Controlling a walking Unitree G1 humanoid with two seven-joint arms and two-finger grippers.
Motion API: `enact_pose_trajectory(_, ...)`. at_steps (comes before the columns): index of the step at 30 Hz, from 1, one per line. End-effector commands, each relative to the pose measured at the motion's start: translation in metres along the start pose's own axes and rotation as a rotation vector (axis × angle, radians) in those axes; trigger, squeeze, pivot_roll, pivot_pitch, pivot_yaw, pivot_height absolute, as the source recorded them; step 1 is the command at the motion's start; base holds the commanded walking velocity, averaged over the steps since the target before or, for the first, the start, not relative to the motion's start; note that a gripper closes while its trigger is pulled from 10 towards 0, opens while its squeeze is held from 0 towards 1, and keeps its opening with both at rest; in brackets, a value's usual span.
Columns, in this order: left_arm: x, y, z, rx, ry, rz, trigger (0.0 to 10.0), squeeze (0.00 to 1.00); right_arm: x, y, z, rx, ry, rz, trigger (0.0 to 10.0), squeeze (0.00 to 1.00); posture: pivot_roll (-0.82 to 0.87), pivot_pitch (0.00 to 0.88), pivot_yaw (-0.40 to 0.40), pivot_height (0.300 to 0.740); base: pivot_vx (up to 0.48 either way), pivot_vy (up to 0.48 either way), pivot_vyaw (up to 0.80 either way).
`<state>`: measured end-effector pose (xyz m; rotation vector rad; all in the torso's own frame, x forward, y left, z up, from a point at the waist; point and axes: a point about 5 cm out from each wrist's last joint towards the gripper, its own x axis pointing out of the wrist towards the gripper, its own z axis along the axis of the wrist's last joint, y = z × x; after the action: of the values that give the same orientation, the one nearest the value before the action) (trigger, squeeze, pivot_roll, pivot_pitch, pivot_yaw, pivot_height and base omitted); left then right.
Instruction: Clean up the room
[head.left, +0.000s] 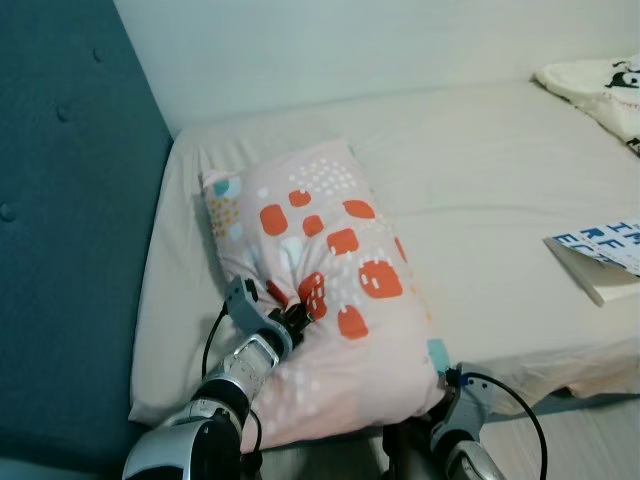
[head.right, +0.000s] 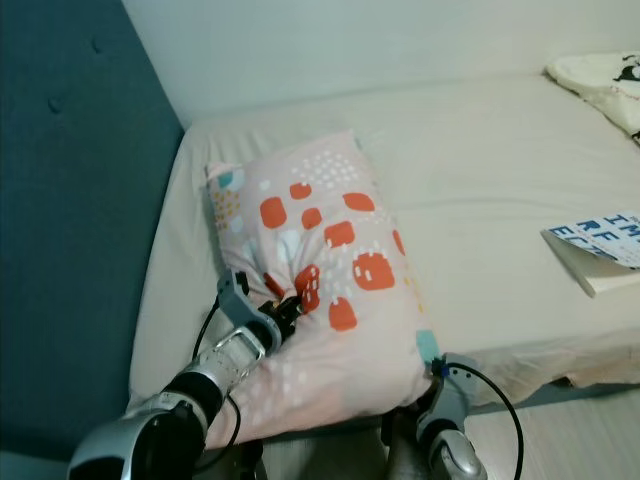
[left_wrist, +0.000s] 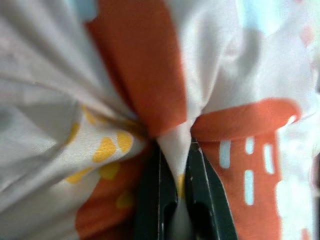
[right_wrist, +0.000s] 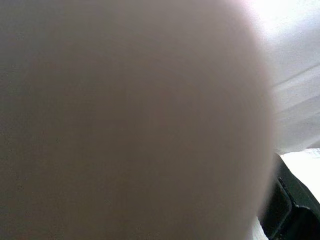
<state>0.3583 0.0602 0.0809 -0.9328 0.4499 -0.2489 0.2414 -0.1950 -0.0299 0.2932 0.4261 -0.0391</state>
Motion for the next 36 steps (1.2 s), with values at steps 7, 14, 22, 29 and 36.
enact_pose_trajectory(7, 0.008, -0.029, 0.037, 0.38, -0.18, 0.155, 0.0, 0.0, -0.007, 0.007, -0.023, 0.031, 0.095, 0.017, 10.0, 0.0, -0.04, 0.268, 0.072, 0.598, 0.0, 0.0, 0.0)
enact_pose_trajectory(14, -0.013, 0.022, 0.07, 0.365, -0.284, 0.412, 0.0, 0.0, -0.006, 0.008, -0.022, 0.033, 0.091, 0.02, 10.0, 0.0, -0.04, 0.269, 0.072, 0.598, 0.0, 0.0, 0.0)
enact_pose_trajectory(22, -0.051, 0.075, 0.111, 0.301, -0.421, 0.657, 0.0, 0.0, -0.006, 0.01, -0.022, 0.033, 0.089, 0.03, 10.0, 0.0, -0.03, 0.266, 0.066, 0.598, 0.0, 0.0, 0.0)
enact_pose_trajectory(29, -0.074, 0.099, 0.129, 0.266, -0.497, 0.787, 0.0, 0.0, -0.004, 0.012, -0.021, 0.028, 0.092, 0.042, 10.0, 0.0, -0.02, 0.262, 0.06, 0.598, 0.0, 0.0, 0.0)
enact_pose_trajectory(36, -0.111, 0.135, 0.137, 0.206, -0.574, 0.999, 0.0, 0.0, -0.002, 0.013, -0.019, 0.022, 0.097, 0.055, 10.0, 0.0, -0.02, 0.25, 0.052, 0.598, 0.0, 0.0, 0.0)
